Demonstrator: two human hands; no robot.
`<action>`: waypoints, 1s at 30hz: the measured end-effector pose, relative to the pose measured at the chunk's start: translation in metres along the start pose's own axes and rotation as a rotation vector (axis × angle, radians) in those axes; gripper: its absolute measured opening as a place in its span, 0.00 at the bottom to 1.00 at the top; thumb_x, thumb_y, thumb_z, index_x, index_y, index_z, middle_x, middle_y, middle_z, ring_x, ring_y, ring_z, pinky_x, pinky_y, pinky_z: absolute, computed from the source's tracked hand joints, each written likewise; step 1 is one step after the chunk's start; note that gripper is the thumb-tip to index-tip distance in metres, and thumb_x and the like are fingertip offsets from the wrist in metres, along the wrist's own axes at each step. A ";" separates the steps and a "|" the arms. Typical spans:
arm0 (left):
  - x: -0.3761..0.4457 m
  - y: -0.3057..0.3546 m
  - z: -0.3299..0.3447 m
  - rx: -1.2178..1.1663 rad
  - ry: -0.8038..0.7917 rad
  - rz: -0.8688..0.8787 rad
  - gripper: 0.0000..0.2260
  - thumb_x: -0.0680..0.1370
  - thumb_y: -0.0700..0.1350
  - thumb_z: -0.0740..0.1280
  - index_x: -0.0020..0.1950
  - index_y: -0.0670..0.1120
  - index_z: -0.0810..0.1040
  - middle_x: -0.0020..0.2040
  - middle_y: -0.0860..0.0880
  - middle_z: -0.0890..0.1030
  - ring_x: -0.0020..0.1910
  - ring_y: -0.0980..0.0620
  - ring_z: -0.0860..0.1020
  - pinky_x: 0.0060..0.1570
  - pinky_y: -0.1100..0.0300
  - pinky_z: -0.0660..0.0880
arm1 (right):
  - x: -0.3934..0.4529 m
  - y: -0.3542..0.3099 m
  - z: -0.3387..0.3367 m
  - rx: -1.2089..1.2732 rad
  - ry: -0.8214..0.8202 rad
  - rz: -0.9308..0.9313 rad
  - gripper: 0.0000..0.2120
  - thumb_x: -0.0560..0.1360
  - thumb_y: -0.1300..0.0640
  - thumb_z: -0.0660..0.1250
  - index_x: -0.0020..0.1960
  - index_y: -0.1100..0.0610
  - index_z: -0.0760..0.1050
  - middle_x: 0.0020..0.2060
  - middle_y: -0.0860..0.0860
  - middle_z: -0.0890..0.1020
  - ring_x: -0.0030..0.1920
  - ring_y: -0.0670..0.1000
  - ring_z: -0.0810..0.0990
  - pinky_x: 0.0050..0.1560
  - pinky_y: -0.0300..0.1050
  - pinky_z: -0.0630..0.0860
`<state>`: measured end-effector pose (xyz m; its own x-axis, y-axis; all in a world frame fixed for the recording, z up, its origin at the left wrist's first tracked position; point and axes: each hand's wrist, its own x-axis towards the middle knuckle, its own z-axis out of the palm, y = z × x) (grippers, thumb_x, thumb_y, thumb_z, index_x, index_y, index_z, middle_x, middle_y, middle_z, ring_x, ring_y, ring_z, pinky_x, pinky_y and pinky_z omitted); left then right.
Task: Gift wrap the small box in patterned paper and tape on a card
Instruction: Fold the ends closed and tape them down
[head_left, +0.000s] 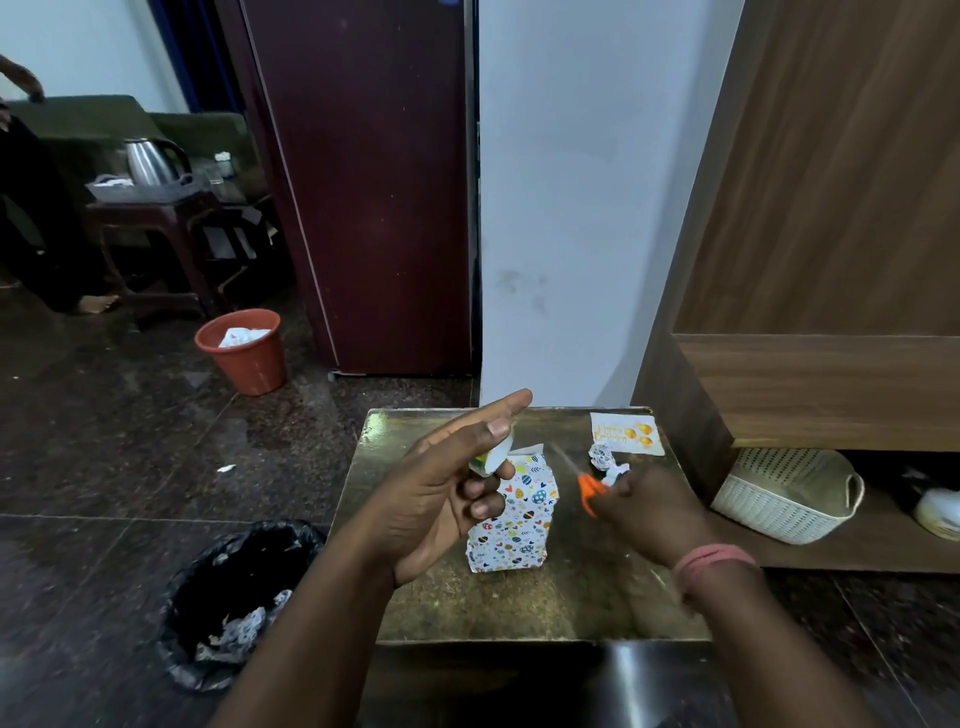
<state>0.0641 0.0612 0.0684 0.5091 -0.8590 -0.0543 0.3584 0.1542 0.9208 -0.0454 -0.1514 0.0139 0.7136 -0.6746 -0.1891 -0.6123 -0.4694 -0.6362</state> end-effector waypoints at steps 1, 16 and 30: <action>0.000 0.001 -0.002 -0.005 0.003 0.002 0.25 0.72 0.53 0.74 0.70 0.54 0.81 0.45 0.51 0.80 0.33 0.58 0.67 0.34 0.62 0.63 | -0.001 0.000 -0.009 0.161 -0.052 0.013 0.17 0.75 0.54 0.72 0.29 0.56 0.73 0.25 0.53 0.73 0.24 0.48 0.68 0.29 0.40 0.65; 0.004 0.000 -0.008 -0.046 -0.004 -0.009 0.26 0.72 0.54 0.74 0.70 0.54 0.80 0.43 0.47 0.77 0.34 0.57 0.64 0.33 0.64 0.65 | -0.034 -0.020 -0.039 0.999 -1.101 -0.162 0.15 0.74 0.55 0.77 0.49 0.67 0.80 0.44 0.61 0.80 0.37 0.53 0.84 0.34 0.41 0.83; 0.003 -0.003 -0.009 -0.070 -0.052 -0.040 0.24 0.74 0.53 0.73 0.70 0.50 0.81 0.45 0.47 0.74 0.33 0.58 0.66 0.34 0.64 0.63 | -0.027 -0.021 -0.019 1.025 -1.211 -0.199 0.16 0.77 0.54 0.73 0.53 0.67 0.78 0.49 0.62 0.77 0.38 0.53 0.83 0.34 0.42 0.83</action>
<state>0.0716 0.0620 0.0625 0.4526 -0.8891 -0.0682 0.4325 0.1520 0.8887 -0.0579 -0.1344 0.0471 0.8929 0.4115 -0.1829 -0.3605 0.4099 -0.8379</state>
